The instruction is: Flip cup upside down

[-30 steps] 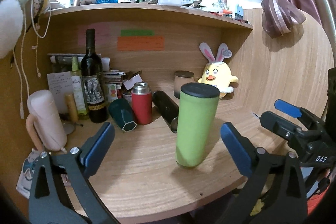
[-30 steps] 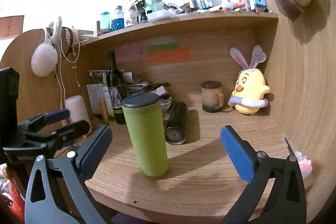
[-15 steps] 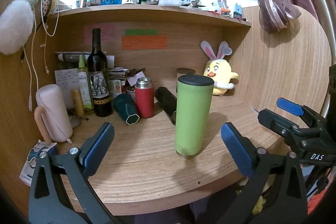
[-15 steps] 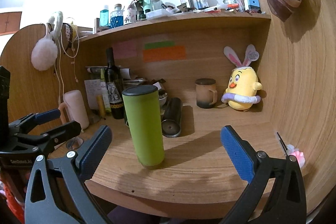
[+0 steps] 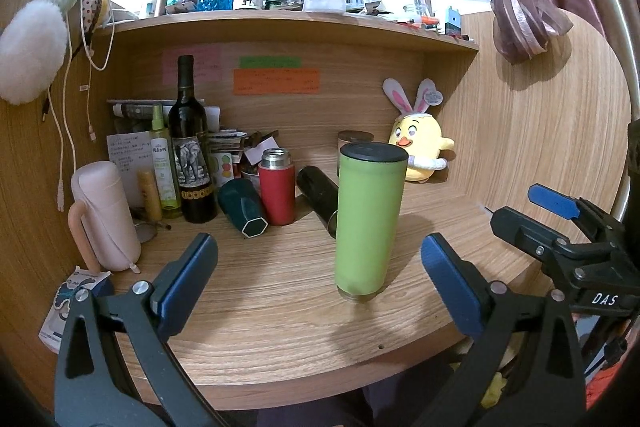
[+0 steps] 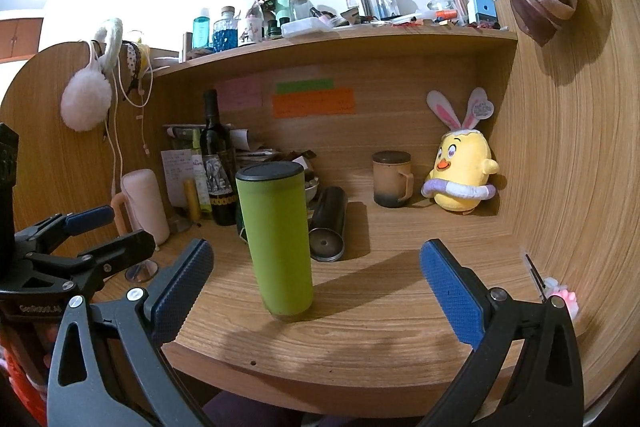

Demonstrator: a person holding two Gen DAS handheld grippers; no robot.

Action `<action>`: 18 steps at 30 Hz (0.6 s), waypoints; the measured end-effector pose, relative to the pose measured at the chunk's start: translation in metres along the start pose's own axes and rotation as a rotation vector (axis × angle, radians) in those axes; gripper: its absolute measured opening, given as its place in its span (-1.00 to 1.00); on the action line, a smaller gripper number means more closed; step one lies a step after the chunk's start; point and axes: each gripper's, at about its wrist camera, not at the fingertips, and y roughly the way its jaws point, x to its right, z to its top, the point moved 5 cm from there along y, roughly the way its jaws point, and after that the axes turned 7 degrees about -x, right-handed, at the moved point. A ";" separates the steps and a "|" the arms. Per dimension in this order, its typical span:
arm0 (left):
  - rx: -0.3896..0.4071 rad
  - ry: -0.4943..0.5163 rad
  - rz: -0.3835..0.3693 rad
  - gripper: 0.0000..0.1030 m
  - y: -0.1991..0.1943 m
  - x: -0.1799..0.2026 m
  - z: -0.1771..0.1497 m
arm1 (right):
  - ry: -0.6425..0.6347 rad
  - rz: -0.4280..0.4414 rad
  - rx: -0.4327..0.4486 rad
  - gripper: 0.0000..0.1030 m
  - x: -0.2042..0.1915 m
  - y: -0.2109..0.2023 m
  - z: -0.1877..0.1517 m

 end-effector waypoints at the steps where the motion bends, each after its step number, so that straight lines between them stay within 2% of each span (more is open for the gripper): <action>1: 0.000 0.001 0.000 1.00 0.000 0.000 0.000 | 0.000 0.000 0.000 1.00 0.000 0.000 0.000; 18: -0.003 0.002 0.001 1.00 0.000 0.003 -0.001 | -0.001 -0.002 0.000 1.00 -0.001 0.001 0.000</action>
